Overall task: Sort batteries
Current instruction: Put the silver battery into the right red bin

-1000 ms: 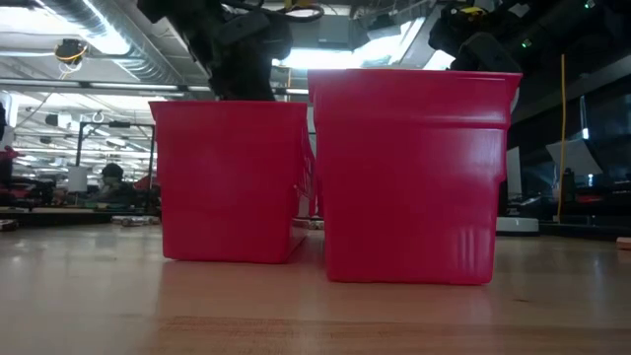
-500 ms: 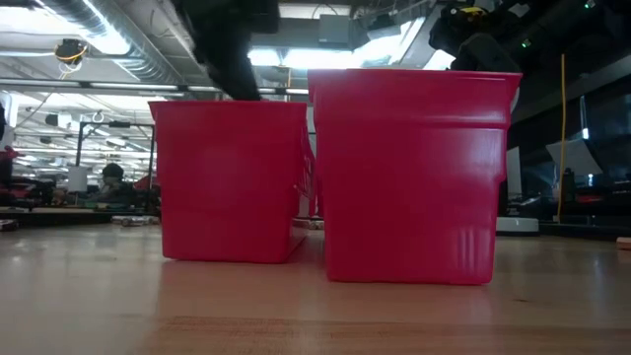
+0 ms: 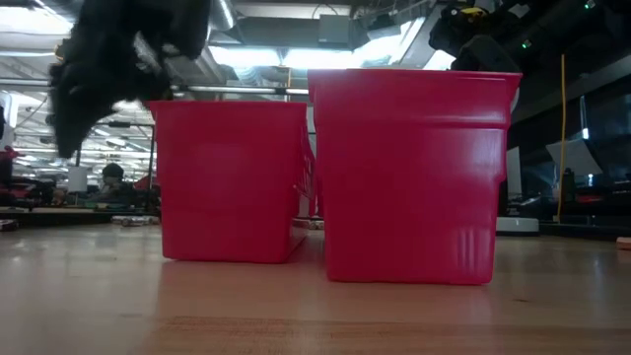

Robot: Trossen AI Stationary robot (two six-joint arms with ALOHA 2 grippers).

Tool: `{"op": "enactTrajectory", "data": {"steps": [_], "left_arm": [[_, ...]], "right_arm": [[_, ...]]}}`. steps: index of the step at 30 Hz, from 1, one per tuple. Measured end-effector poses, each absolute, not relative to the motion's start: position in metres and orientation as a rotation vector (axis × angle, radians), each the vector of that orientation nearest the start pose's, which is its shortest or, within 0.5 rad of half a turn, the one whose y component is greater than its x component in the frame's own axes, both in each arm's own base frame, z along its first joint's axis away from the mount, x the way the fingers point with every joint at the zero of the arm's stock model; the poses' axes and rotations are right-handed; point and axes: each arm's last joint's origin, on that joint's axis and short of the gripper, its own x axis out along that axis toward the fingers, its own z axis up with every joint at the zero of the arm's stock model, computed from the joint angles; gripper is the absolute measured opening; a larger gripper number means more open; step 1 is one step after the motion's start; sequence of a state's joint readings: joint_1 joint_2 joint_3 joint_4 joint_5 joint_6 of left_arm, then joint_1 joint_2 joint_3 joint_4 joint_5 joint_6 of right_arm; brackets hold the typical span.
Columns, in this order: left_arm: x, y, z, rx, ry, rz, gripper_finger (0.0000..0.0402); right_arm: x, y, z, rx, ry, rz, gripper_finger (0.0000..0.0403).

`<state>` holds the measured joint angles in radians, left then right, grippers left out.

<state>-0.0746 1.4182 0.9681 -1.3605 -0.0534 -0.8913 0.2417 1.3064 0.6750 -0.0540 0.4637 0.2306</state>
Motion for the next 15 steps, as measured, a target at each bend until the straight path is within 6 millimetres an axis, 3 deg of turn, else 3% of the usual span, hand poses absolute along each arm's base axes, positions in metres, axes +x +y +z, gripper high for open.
{"op": "enactTrajectory", "data": {"steps": [7,11,15], "left_arm": [[0.184,-0.016,0.165,-0.698,1.718,0.775,0.0131],[0.167,-0.01,0.148,-0.727,1.775,0.877,0.0131],[0.163,-0.007,0.141,-0.744,1.764,0.88,0.0131]], "right_arm": [[0.252,0.049,0.203,-0.014,0.616,-0.279,0.003],[0.252,0.049,0.203,-0.012,0.617,-0.275,0.003],[0.252,0.049,0.203,-0.012,0.618,-0.275,0.003]]}}
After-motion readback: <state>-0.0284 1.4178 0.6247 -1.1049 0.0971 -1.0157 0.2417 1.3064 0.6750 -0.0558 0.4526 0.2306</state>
